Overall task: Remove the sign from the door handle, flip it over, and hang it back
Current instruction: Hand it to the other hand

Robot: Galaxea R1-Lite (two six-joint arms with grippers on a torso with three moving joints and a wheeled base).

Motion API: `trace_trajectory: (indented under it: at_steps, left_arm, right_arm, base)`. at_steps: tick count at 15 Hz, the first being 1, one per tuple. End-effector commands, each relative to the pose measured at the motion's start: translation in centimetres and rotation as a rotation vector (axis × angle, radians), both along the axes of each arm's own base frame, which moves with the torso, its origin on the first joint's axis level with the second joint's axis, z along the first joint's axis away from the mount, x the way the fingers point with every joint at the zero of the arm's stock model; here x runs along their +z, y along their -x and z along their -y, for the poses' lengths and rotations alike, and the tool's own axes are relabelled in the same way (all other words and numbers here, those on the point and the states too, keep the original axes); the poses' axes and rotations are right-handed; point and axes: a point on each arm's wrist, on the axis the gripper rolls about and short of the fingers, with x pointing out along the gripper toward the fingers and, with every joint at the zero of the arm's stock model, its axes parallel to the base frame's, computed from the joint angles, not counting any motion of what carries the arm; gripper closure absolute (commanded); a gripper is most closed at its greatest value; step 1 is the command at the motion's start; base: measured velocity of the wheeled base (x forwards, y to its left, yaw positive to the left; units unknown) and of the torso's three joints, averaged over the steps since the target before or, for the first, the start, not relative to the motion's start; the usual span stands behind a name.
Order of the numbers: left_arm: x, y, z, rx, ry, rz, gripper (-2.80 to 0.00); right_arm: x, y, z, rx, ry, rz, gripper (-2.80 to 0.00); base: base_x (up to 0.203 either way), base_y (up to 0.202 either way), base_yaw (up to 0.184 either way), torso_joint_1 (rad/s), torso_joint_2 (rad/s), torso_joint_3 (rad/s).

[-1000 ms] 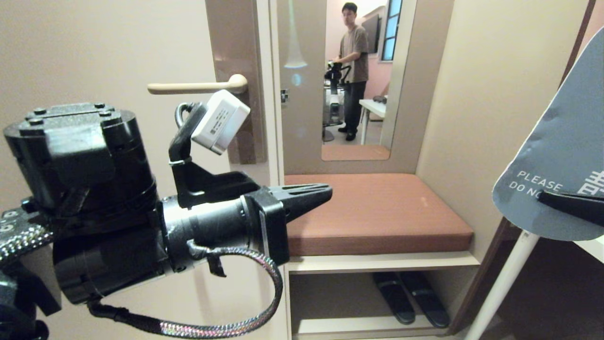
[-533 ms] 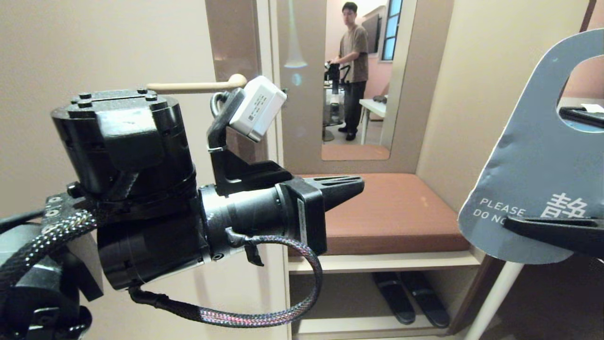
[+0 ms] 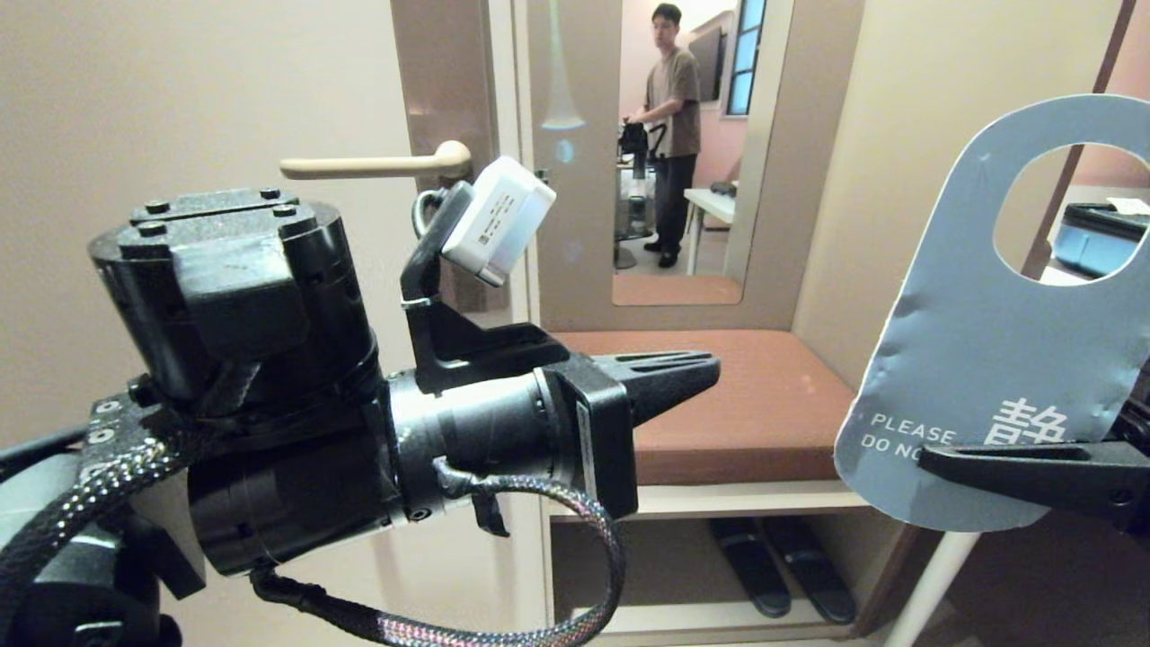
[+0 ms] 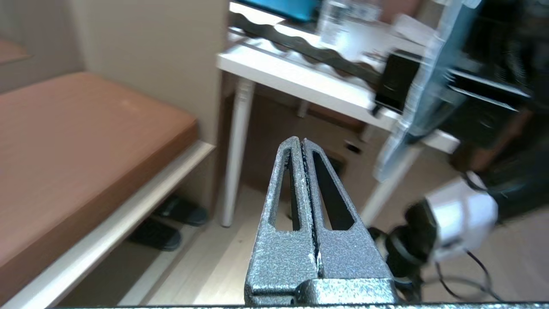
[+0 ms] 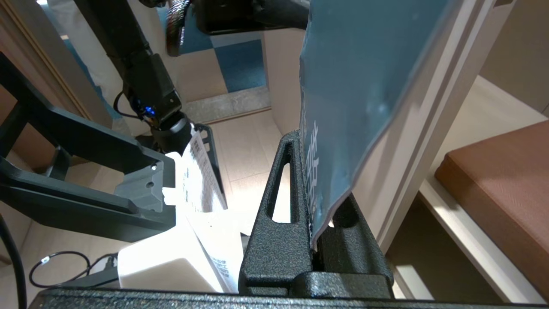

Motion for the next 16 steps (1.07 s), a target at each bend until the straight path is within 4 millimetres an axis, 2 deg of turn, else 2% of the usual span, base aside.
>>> trace_trajectory:
  at_steps: [1, 3, 7, 10, 11, 12, 16]
  left_arm:
    - [-0.3, 0.1, -0.2, -0.042, 0.001, -0.001, 0.00]
    - [-0.5, 0.0, -0.1, -0.061, 0.008, 0.005, 0.00]
    - [-1.2, -1.5, -0.3, -0.090, 0.023, 0.021, 0.00]
    - [-1.2, -1.5, -0.3, -0.092, 0.023, 0.022, 0.00]
    - [-1.1, -1.4, -0.4, -0.092, 0.024, 0.023, -1.24]
    - [-1.2, -1.5, -0.3, -0.092, 0.022, 0.021, -2.80]
    - [-1.3, -1.4, -0.2, -0.097, 0.020, 0.024, -2.80]
  right_arm:
    - [-0.2, 0.0, 0.0, 0.006, 0.001, -0.008, 0.00]
    - [-0.6, 0.0, 0.0, 0.006, 0.005, -0.021, 0.00]
    - [-1.5, -0.3, -0.1, 0.006, 0.018, -0.057, 0.00]
    - [-1.9, -1.1, -0.4, 0.008, 0.029, -0.074, 0.00]
    - [-2.0, -1.3, -0.4, 0.010, 0.033, -0.073, 0.00]
    - [-2.1, -1.4, -0.5, 0.012, 0.036, -0.072, 0.00]
    - [-2.4, -1.6, -0.5, 0.014, 0.043, -0.072, 0.00]
  base:
    - [0.000, 0.000, 0.000, 0.000, 0.00, 0.000]
    - [0.000, 0.000, 0.000, 0.000, 0.00, 0.000]
    - [0.000, 0.000, 0.000, 0.000, 0.00, 0.000]
    - [0.000, 0.000, 0.000, 0.000, 0.00, 0.000]
    - [0.000, 0.000, 0.000, 0.000, 0.00, 0.000]
    - [0.000, 0.000, 0.000, 0.000, 0.00, 0.000]
    - [0.000, 0.000, 0.000, 0.000, 0.00, 0.000]
